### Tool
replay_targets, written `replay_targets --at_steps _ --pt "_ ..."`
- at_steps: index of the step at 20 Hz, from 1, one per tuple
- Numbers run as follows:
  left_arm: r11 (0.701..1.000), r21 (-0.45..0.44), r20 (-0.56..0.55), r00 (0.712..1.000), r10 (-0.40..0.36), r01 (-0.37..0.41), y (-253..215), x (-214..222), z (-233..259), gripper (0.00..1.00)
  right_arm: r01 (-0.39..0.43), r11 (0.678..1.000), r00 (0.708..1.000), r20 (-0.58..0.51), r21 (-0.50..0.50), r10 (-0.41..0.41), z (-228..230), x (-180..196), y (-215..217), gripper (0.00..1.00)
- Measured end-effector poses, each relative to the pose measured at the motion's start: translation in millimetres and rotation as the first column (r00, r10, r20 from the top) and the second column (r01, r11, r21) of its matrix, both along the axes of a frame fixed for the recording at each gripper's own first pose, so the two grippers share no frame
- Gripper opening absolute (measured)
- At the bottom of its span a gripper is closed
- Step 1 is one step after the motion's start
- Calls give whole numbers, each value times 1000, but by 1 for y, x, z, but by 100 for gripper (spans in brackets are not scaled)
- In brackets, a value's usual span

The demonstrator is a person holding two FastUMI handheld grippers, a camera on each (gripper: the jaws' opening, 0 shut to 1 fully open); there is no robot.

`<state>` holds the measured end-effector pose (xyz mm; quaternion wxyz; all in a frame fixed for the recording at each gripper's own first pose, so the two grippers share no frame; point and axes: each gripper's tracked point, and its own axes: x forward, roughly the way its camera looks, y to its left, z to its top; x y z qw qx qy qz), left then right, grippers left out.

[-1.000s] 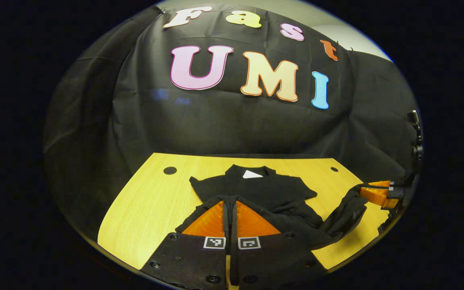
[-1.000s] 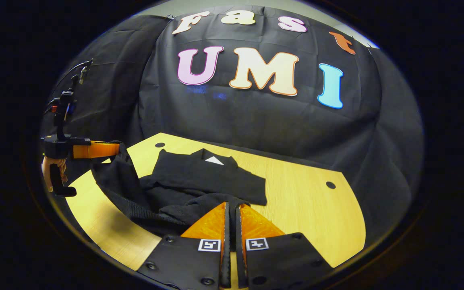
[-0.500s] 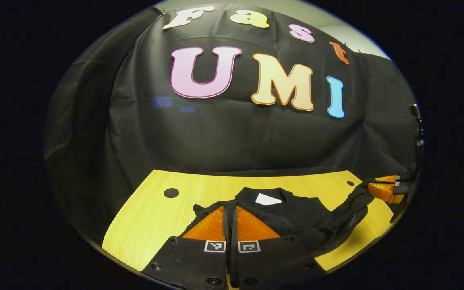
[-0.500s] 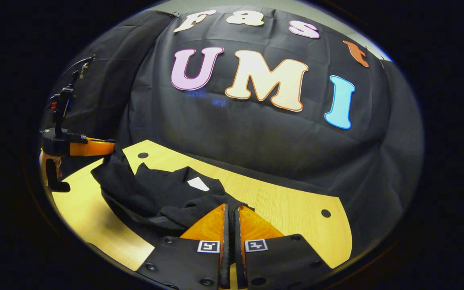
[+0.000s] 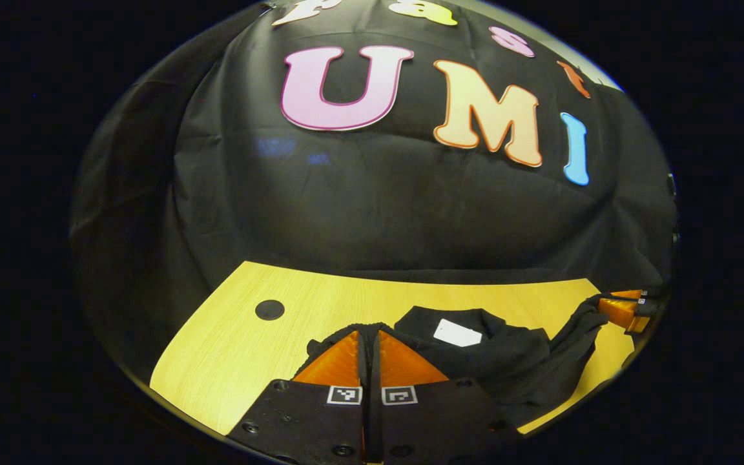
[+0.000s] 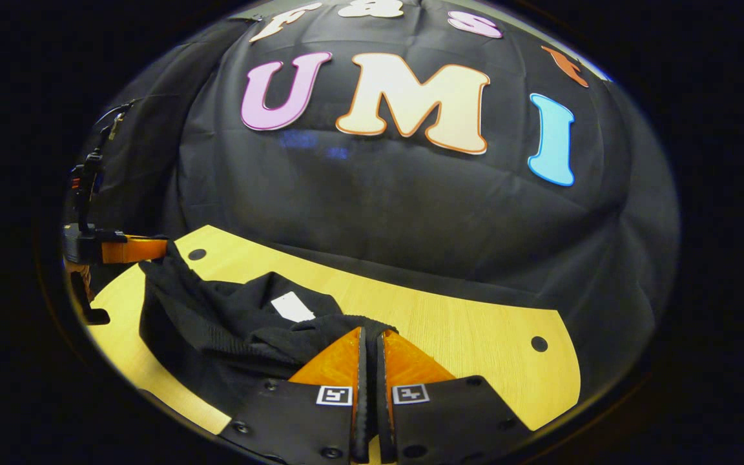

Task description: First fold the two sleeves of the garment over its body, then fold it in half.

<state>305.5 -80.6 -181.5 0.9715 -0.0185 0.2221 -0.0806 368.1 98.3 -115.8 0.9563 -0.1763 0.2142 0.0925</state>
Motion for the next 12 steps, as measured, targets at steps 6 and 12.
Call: replay_targets --at_steps 6,12 --pt "999 29 -43 999 29 -28 0 20 -36 0 37 999 999 -25 -17 -37 -27 31 1 8" --pt "996 86 -46 998 42 -38 0 26 -43 0 60 997 998 -25 -46 -61 -36 43 -4 15"
